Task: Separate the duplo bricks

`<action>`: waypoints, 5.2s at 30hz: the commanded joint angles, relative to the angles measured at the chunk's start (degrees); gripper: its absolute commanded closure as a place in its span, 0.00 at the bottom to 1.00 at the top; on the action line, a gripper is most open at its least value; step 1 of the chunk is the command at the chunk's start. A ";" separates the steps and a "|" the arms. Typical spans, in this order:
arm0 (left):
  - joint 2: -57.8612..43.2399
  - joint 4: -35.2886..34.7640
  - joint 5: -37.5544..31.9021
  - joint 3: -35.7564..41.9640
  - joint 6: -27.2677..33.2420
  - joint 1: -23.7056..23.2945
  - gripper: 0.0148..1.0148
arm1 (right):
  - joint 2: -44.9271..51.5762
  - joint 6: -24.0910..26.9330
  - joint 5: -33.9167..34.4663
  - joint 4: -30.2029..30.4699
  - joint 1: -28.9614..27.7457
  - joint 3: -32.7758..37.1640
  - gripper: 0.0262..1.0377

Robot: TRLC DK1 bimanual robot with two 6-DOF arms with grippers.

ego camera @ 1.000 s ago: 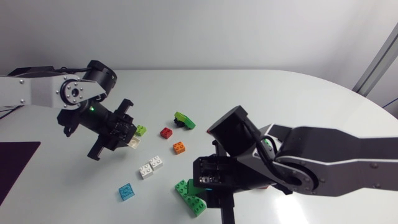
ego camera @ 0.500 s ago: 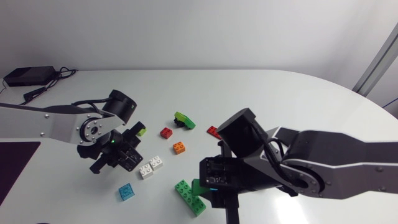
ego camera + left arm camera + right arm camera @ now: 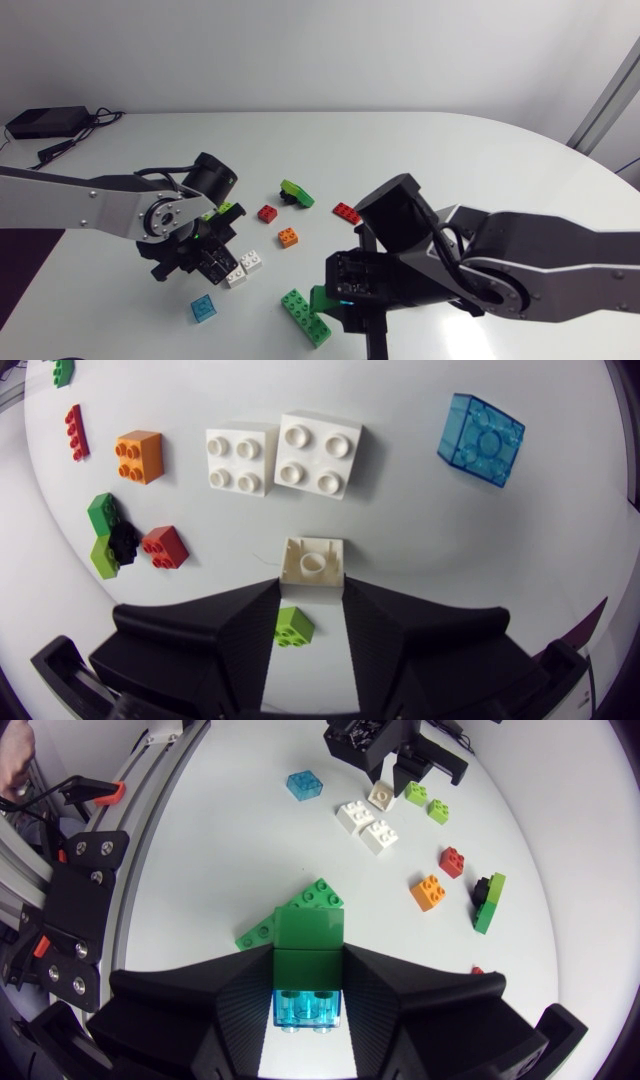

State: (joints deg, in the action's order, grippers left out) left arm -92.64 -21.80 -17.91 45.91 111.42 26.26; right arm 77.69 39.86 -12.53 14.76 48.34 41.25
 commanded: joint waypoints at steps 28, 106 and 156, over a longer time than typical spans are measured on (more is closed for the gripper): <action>-1.31 -19.42 35.23 12.71 -7.44 -20.81 0.09 | 2.11 -1.01 -0.47 -2.81 -0.44 -1.88 0.74; -16.17 -30.84 41.47 27.04 9.96 -20.99 0.80 | 10.20 -4.88 -0.38 -0.79 -1.23 5.41 0.73; -9.14 5.98 -0.37 -0.82 6.45 7.05 0.74 | -13.35 -1.98 -2.14 -2.20 -6.24 -12.51 0.73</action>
State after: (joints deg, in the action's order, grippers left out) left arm -98.39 -14.44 -20.01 46.22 118.85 32.12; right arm 65.04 37.08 -14.26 12.05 42.48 30.24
